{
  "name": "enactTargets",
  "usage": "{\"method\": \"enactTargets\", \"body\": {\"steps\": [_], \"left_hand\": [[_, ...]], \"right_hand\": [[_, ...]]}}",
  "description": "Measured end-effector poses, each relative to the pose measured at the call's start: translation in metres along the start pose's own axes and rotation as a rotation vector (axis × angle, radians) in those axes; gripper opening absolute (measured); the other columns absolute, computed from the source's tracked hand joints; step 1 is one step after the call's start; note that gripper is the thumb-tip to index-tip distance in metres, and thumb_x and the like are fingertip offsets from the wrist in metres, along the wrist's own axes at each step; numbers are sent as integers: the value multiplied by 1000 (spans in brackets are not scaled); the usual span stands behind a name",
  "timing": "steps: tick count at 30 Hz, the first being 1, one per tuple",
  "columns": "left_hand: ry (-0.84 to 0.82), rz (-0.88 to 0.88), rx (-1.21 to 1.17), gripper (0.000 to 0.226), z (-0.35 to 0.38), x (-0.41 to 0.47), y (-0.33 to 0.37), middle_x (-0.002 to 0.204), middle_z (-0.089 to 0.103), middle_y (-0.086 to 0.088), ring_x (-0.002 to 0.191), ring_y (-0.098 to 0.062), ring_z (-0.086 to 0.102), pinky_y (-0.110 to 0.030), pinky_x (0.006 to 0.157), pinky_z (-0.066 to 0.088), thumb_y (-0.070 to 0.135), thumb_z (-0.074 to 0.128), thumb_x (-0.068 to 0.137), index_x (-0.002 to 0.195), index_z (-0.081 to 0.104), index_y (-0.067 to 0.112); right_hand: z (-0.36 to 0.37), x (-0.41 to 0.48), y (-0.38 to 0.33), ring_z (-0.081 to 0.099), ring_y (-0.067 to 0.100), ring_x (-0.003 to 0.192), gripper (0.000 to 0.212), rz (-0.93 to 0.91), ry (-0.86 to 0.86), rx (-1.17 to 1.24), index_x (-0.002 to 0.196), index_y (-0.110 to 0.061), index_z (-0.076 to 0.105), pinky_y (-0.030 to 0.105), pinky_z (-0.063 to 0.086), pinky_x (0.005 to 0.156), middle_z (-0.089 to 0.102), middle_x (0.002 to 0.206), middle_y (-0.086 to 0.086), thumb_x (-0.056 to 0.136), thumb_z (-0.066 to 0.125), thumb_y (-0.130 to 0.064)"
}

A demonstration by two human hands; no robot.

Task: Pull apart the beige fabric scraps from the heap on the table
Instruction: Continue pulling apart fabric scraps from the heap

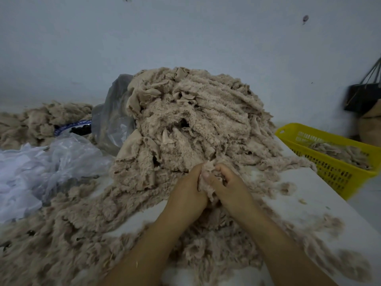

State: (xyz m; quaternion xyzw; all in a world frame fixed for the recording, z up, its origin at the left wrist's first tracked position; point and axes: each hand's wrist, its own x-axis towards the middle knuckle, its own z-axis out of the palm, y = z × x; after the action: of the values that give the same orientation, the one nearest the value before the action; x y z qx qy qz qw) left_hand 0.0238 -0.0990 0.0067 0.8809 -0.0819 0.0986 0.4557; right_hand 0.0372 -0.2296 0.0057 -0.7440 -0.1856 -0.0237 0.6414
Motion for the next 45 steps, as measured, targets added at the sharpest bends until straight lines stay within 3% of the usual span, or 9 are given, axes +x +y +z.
{"method": "enactTargets", "body": {"steps": [13, 17, 21, 25, 28, 34, 39, 43, 45], "left_hand": [[91, 113, 296, 12, -1, -2, 10, 72, 53, 5, 69, -19, 52, -33, 54, 33, 29, 53, 93, 84, 51, 21], [60, 38, 140, 21, -1, -5, 22, 86, 67, 2, 86, -26, 62, -35, 67, 46, 24, 49, 95, 106, 65, 15], [262, -263, -309, 32, -16, -1, 19, 55, 62, 8, 53, -8, 57, -15, 45, 42, 20, 46, 100, 72, 61, 15], [302, -455, -846, 22, -22, 6, 10, 69, 63, -6, 54, -10, 62, -19, 47, 46, 15, 51, 99, 86, 57, -2], [233, -436, -975, 23, -21, 4, 7, 93, 73, -11, 84, -20, 70, -28, 69, 55, 15, 52, 99, 103, 69, 0], [119, -411, -917, 30, -9, 5, 8, 97, 77, -13, 97, -29, 72, -41, 84, 58, 25, 56, 95, 86, 80, 10], [-84, -201, -873, 49, 1, 3, 6, 110, 75, -3, 106, -17, 69, -33, 87, 57, 53, 65, 74, 105, 72, 16], [20, -114, -632, 17, -5, 5, 1, 100, 76, 3, 89, -16, 74, -23, 68, 56, 47, 64, 85, 99, 70, 40], [195, -150, -444, 14, -11, 8, -7, 95, 73, 6, 85, -14, 70, -29, 68, 57, 37, 58, 97, 91, 70, 39]], "right_hand": [[-21, 12, 6, 58, 15, 74, 30, 86, 427, 64, 77, -24, 61, 40, 50, 69, 64, 76, 1, 102, 50, -37], [-23, 15, 9, 45, 13, 61, 36, 110, 570, 172, 70, -22, 53, 34, 38, 59, 50, 61, -7, 103, 48, -37], [-55, 20, 12, 40, 15, 61, 28, 230, 825, 327, 79, -20, 50, 32, 33, 58, 49, 72, 2, 105, 43, -28], [-56, 20, 20, 51, 21, 92, 5, 299, 671, 39, 97, -22, 52, 39, 44, 77, 51, 107, 5, 97, 56, -24], [-37, 15, 13, 43, 10, 119, 36, 152, 586, -220, 131, -31, 46, 34, 43, 92, 32, 137, -5, 96, 55, -32], [-3, -5, -9, 58, -11, 96, 42, -14, 12, -200, 106, -66, 48, 13, 51, 73, 56, 115, -26, 70, 49, -88], [0, 2, 3, 57, -1, 98, 24, -147, 21, -390, 116, -40, 59, 14, 46, 78, 59, 108, -18, 96, 59, -28], [-28, 11, 2, 60, 0, 61, 31, 64, 460, 102, 79, -27, 65, 8, 41, 48, 65, 63, -17, 96, 49, -5], [-61, 15, -1, 63, 11, 68, 7, 59, 703, 766, 100, -15, 64, 17, 51, 55, 66, 83, -6, 97, 59, -19]]}}
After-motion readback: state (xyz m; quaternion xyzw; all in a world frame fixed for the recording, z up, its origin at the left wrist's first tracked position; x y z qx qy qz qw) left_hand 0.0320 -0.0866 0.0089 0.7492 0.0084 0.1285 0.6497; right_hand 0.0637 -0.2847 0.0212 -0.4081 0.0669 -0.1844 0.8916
